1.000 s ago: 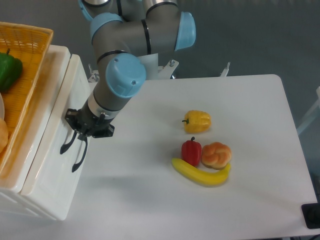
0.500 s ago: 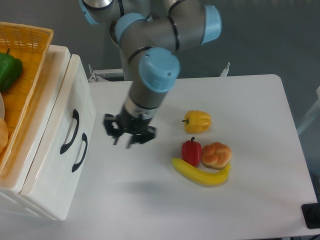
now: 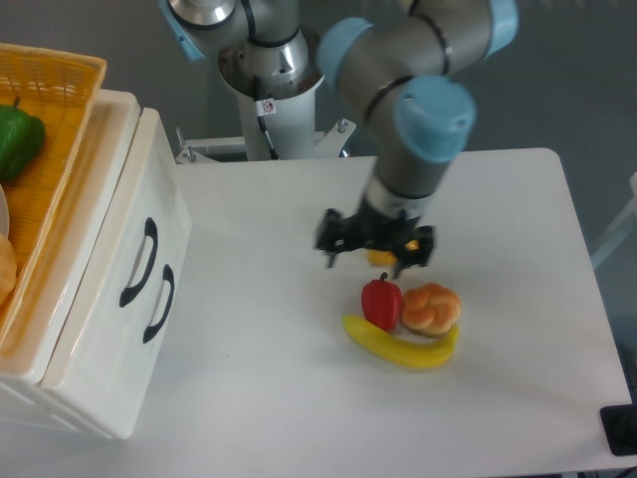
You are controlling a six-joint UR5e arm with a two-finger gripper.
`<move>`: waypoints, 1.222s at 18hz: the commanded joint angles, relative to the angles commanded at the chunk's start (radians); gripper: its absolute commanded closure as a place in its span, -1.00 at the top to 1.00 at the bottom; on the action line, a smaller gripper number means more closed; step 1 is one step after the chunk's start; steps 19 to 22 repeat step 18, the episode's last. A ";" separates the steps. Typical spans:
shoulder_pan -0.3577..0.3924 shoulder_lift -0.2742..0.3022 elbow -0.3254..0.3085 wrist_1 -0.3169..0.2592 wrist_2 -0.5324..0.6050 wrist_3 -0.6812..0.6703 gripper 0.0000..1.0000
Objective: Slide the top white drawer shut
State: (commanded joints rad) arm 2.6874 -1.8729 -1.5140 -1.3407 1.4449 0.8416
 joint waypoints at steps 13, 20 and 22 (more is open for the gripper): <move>0.029 -0.144 0.037 0.097 0.123 0.427 1.00; 0.043 -0.149 0.037 0.118 0.149 0.456 1.00; 0.043 -0.149 0.037 0.118 0.149 0.456 1.00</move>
